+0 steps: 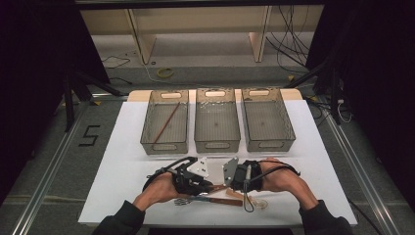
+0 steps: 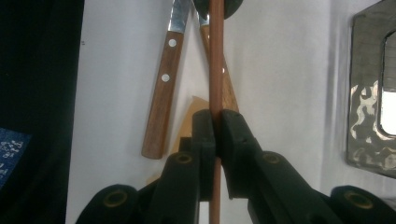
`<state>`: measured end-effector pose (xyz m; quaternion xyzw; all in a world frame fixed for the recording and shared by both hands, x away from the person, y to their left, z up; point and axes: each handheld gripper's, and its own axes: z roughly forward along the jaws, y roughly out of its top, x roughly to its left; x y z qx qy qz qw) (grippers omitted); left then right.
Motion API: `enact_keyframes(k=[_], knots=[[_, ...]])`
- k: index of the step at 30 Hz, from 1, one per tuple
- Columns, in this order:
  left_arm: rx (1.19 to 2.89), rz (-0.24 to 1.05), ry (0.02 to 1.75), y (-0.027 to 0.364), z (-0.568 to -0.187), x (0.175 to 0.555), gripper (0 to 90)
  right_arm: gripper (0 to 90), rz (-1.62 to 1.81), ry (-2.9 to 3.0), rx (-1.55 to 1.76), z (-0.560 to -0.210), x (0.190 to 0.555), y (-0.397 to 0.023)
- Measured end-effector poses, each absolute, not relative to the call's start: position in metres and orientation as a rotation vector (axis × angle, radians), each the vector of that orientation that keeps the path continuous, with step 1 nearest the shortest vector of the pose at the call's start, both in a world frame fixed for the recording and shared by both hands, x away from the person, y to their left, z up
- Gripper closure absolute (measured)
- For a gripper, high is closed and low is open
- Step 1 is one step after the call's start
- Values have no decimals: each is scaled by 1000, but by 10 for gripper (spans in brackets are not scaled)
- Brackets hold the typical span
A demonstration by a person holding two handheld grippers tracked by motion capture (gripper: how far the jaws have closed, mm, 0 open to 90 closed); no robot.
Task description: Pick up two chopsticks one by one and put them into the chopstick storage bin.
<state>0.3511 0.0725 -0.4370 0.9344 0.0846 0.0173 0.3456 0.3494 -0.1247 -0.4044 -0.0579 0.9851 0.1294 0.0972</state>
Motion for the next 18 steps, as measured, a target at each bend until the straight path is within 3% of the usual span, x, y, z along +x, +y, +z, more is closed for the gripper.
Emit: enact_keyframes(k=[6,12,18], knots=[[2412,42,227,75,-437,351,826,826,405,2904,-153,-405,348,-126],[2391,60,308,85,-439,359,827,575,513,2862,-13,-395,355,-134],[2356,74,402,94,-437,367,827,495,659,2836,163,-390,356,-147]])
